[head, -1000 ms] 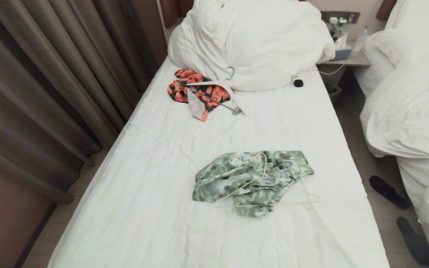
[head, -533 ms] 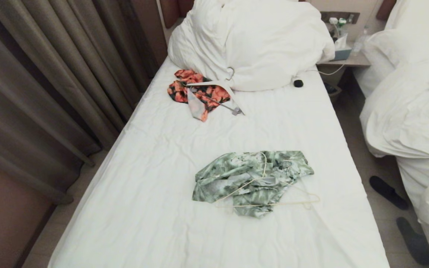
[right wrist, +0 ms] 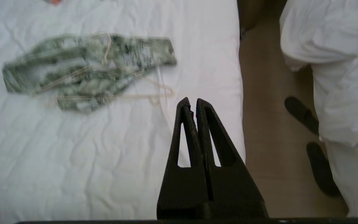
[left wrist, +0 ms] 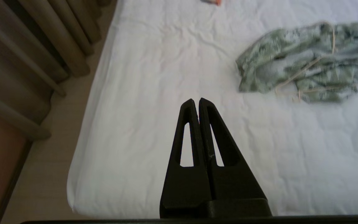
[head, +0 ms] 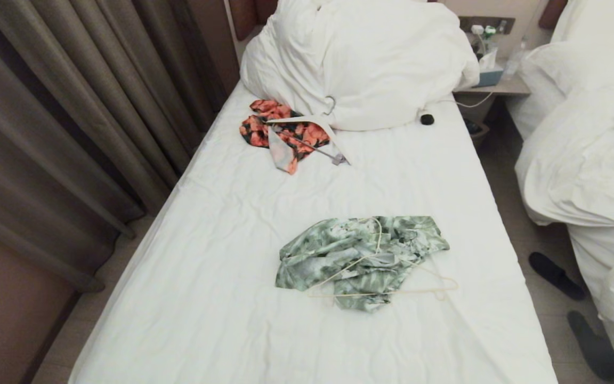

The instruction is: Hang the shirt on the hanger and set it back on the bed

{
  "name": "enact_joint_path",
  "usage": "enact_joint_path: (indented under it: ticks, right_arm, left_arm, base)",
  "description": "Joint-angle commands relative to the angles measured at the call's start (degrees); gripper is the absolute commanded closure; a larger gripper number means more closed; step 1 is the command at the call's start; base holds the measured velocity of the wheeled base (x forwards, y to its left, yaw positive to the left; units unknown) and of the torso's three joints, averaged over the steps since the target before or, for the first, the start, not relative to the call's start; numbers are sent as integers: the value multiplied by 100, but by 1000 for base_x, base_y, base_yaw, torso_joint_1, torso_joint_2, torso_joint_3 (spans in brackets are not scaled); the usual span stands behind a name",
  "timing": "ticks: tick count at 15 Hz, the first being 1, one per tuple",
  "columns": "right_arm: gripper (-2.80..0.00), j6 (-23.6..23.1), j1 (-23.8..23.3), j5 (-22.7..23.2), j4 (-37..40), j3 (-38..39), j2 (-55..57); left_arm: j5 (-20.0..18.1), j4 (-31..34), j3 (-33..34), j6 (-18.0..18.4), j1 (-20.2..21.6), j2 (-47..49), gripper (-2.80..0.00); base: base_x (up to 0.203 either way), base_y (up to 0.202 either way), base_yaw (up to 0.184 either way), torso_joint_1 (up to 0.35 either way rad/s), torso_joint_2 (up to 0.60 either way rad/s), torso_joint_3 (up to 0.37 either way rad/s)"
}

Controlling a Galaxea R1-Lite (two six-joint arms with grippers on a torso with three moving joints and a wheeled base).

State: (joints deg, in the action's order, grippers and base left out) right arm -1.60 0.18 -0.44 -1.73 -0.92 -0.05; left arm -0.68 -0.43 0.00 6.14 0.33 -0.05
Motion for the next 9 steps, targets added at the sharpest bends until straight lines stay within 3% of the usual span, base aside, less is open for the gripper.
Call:
enact_joint_path:
  ticks: [1, 9]
  right_arm:
    - [0, -9, 0, 10, 56, 91, 14]
    - [0, 37, 8, 35, 182, 83, 14]
  left_arm:
    - [-29, 216, -35, 27, -6, 5, 0]
    - [-64, 210, -35, 10, -7, 5, 0]
  base:
    - [0, 0, 0, 0, 0, 0]
    - [0, 0, 0, 0, 0, 0]
